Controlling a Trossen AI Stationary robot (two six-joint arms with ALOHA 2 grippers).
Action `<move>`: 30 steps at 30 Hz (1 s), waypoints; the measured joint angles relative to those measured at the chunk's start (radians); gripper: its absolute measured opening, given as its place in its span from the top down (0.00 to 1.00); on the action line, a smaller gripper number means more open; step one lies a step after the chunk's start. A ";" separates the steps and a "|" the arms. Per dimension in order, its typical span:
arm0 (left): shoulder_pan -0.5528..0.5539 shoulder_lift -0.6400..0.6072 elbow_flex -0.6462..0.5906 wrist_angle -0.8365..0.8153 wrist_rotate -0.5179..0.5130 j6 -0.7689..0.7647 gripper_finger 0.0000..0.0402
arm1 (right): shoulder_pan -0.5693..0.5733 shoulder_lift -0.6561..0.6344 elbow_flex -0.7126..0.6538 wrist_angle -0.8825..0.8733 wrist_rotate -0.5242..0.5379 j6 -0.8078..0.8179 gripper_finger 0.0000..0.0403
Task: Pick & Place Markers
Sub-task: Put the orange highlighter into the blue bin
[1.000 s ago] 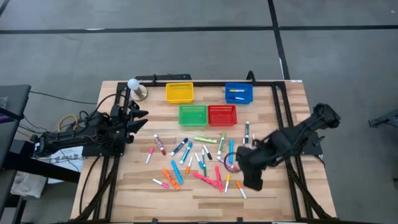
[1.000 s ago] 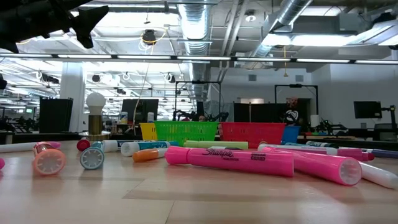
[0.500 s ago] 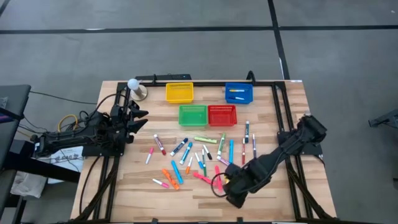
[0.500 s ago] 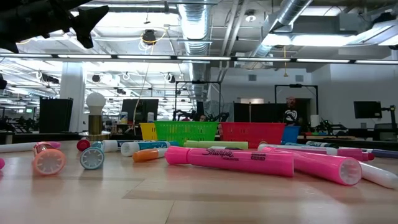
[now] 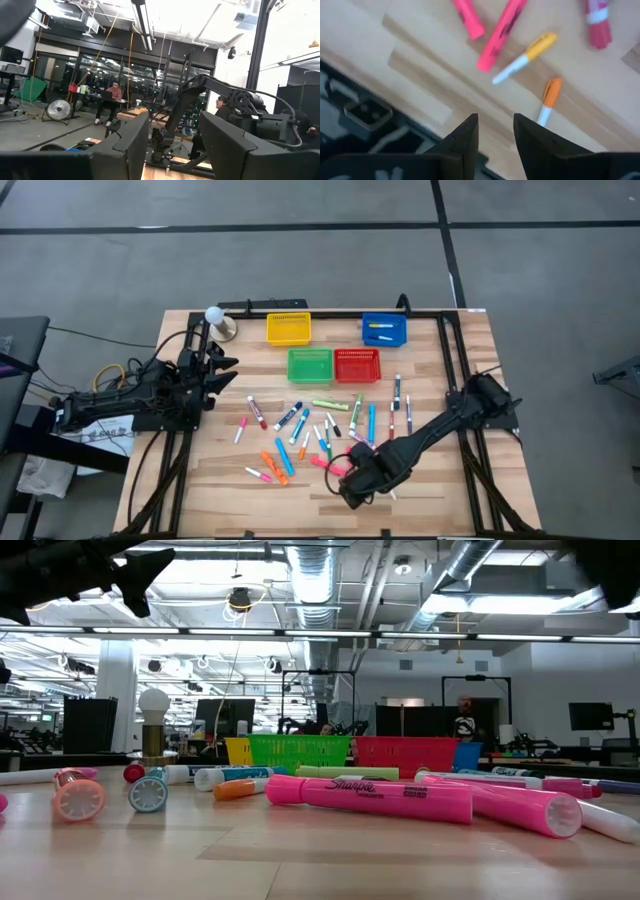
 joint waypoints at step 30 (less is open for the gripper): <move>0.000 0.000 0.000 0.013 0.000 0.000 0.56 | 0.020 0.005 -0.223 0.071 -0.119 0.217 0.72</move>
